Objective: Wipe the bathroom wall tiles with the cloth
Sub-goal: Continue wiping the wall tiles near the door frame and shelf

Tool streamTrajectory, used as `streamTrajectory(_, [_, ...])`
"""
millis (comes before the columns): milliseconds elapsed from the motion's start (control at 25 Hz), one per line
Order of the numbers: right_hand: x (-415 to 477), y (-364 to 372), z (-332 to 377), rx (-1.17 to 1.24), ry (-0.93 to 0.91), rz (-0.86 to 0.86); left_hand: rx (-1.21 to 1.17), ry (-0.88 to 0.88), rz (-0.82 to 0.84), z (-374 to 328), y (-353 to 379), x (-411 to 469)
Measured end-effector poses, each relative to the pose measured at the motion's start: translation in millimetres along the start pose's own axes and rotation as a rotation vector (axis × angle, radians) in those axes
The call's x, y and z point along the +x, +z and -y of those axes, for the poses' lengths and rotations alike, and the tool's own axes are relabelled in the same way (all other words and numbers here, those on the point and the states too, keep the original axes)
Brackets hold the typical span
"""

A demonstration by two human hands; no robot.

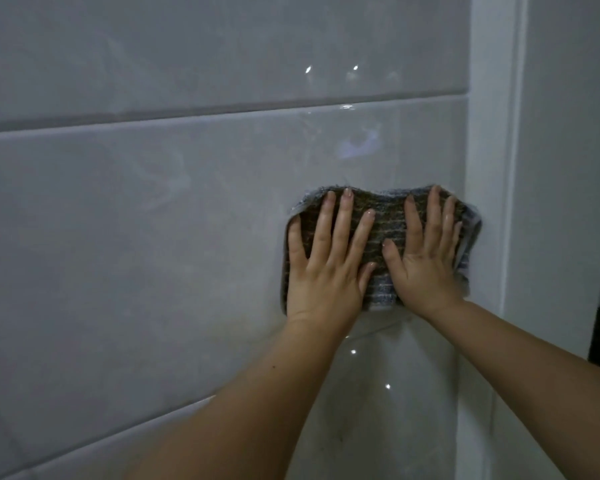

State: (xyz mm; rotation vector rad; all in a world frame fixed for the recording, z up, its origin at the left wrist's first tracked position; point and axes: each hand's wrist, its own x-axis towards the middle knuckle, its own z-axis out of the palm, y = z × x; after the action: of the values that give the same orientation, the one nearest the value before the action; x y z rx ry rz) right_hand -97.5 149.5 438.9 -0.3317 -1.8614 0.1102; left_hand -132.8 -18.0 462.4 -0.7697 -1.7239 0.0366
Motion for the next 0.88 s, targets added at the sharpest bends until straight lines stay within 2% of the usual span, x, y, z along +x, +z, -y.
streamTrajectory(120, [-4.1, -0.4, 23.3, 0.019, 0.018, 0.011, -0.005, -0.029, 0.003, 16.6, -4.1, -11.6])
streamTrajectory(360, [-32.0, 9.5, 88.0, 0.016, -0.058, -0.003, 0.065, -0.034, -0.009, 78.5, -19.4, -58.3])
streamTrajectory(600, [-68.7, 20.6, 170.8, 0.015, -0.171, -0.031, 0.092, -0.061, -0.023, 152.4, -36.8, -128.3])
streamTrajectory(880, [-106.0, 29.6, 265.1, 0.045, -0.199, -0.035, 0.157, -0.102, -0.027, 227.3, -51.1, -194.6])
